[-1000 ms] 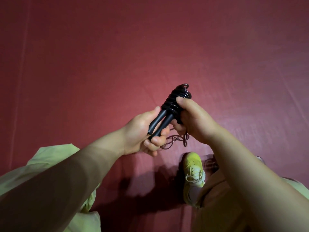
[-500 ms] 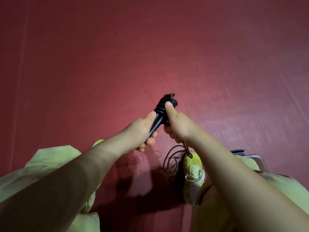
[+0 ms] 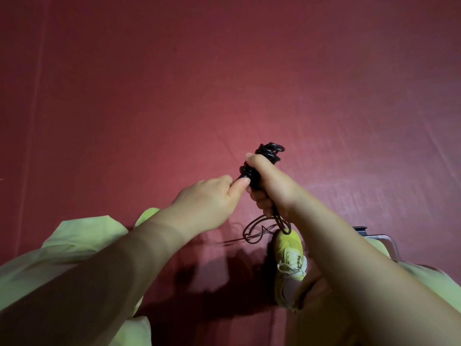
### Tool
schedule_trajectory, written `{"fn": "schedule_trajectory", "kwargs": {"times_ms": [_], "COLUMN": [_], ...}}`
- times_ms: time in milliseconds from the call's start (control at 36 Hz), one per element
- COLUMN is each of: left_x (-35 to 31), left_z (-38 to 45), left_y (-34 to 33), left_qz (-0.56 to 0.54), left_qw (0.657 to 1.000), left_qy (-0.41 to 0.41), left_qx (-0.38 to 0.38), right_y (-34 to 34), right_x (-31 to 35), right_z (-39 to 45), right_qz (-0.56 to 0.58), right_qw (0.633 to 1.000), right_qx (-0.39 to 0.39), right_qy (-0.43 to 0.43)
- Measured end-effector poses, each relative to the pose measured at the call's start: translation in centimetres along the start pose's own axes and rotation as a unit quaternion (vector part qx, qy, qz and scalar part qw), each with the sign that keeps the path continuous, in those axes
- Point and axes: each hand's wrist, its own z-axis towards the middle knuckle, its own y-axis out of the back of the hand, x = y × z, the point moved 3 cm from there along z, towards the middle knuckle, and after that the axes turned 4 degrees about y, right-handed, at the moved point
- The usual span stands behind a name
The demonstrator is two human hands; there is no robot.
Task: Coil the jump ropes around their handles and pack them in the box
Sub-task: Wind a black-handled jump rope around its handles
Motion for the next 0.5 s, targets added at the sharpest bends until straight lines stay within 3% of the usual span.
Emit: {"fn": "schedule_trajectory", "kwargs": {"times_ms": [83, 139, 222, 278, 333, 389, 500], "left_x": [0.4, 0.0, -0.6, -1.4, -2.1, -2.7, -3.4], "left_z": [0.4, 0.2, -0.7, -1.7, -2.4, -2.8, -3.3], "left_y": [0.0, 0.2, 0.1, -0.1, -0.2, -0.3, -0.1], "left_qz": [-0.137, -0.275, -0.478, -0.558, -0.617, -0.663, -0.711], "left_qw": [0.989, 0.953, 0.832, 0.729, 0.639, 0.589, 0.550], "left_qy": [0.013, 0.023, 0.058, 0.037, 0.005, 0.000, 0.024], "left_qx": [0.061, 0.124, 0.275, 0.395, 0.459, 0.463, 0.438], "right_y": [0.1, 0.0, 0.0, 0.1, 0.1, 0.0, 0.2], "right_x": [0.5, 0.9, 1.2, 1.2, 1.3, 1.5, 1.9], "right_z": [-0.2, -0.5, -1.0, -1.0, -1.0, -0.9, -0.8], "right_qz": [0.030, 0.065, 0.146, 0.167, 0.191, 0.229, 0.237], "right_qw": [0.998, 0.993, 0.978, 0.969, 0.960, 0.944, 0.937], "right_qx": [0.000, 0.016, 0.057, 0.063, 0.086, 0.119, 0.139], "right_qy": [0.053, 0.094, 0.140, 0.169, 0.186, 0.204, 0.218]}}
